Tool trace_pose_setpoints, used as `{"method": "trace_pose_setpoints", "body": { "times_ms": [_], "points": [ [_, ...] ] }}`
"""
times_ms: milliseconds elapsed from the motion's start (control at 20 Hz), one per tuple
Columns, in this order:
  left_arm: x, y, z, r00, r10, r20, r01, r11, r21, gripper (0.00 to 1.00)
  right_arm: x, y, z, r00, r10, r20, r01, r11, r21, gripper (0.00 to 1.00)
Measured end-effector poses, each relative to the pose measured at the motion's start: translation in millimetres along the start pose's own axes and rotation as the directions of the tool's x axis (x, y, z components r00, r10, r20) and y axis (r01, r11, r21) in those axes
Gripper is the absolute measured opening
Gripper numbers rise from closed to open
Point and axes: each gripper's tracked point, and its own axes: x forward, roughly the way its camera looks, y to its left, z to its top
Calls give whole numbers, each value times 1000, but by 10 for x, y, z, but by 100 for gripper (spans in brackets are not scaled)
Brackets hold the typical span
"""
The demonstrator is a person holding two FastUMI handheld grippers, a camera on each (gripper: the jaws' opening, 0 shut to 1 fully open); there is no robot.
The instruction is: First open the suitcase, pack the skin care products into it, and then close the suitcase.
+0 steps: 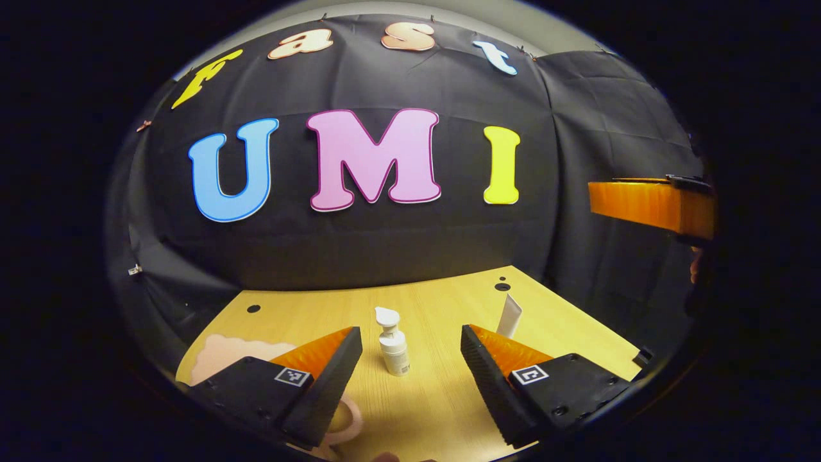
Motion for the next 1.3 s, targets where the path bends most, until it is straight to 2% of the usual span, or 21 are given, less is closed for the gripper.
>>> {"method": "trace_pose_setpoints", "body": {
  "times_ms": [150, 250, 350, 700, 900, 1100, 1150, 1300],
  "points": [
    [290, 146, -288, 992, 73, -104, -72, 997, 5, 98, 209, -252, -89, 1000, 10, -14, -10, 1000, 26, 97],
    [441, 204, -409, 987, 86, -132, -89, 996, -17, 99, 313, -369, -114, 1000, 27, -15, -27, 1000, 15, 97],
    [643, 258, -490, 982, 97, -161, -100, 995, -7, 99, 378, -490, -158, 999, 10, -31, -11, 1000, -4, 96],
    [955, 245, -797, 968, 21, -248, -26, 1000, -14, 99, 357, -376, -69, 996, -81, -23, 81, 997, 8, 97],
    [816, 287, -941, 952, 19, -305, -27, 999, -21, 99, 318, -235, -153, 994, -98, -49, 95, 994, -52, 97],
    [368, 439, -990, 935, 50, -351, -60, 998, -18, 99, 391, -88, -182, 994, -98, -53, 96, 995, -32, 97],
    [269, 506, -1026, 928, 63, -368, -72, 997, -10, 99, 417, -40, -187, 994, -91, -55, 90, 996, -22, 97],
    [141, 763, -1318, 879, 111, -464, -129, 992, -7, 99, 501, 107, -170, 997, -64, -51, 63, 998, -20, 97]
  ]
}}
